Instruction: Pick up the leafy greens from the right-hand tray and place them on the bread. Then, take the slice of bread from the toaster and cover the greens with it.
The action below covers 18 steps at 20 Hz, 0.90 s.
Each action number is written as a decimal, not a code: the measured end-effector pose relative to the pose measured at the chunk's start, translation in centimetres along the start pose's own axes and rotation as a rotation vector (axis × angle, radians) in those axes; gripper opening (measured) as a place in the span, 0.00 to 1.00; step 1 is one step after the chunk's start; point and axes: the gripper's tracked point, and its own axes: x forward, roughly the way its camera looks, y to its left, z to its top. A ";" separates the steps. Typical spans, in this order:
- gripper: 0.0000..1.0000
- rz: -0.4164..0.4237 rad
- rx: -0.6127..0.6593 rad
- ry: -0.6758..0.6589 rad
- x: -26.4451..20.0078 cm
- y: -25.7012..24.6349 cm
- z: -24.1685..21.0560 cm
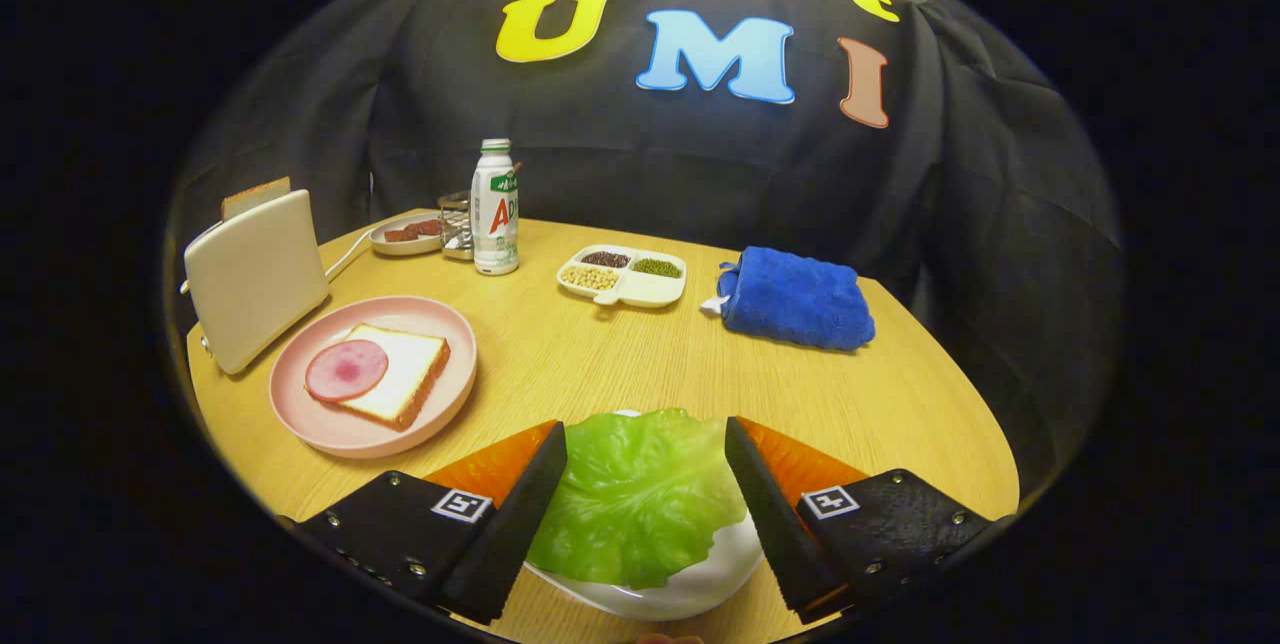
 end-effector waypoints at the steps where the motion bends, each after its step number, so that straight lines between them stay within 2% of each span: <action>1: 0.97 0.002 -0.001 0.020 0.2 0.0 -0.5; 5: 0.97 0.027 -0.003 0.099 1.0 0.0 -2.6; 8: 0.97 0.075 0.091 0.109 0.8 -0.1 -2.9; 9: 0.95 0.086 0.122 0.103 0.7 -0.1 -2.8; 11: 0.90 0.087 0.095 0.108 0.6 -0.4 -2.9; 12: 0.81 0.092 0.084 0.106 0.8 -0.1 -3.0; 13: 0.82 0.088 0.083 0.107 1.0 0.0 -3.0; 15: 0.41 0.080 0.071 0.109 0.4 0.2 -3.3; 18: 0.41 0.057 0.049 0.086 0.3 0.5 -2.9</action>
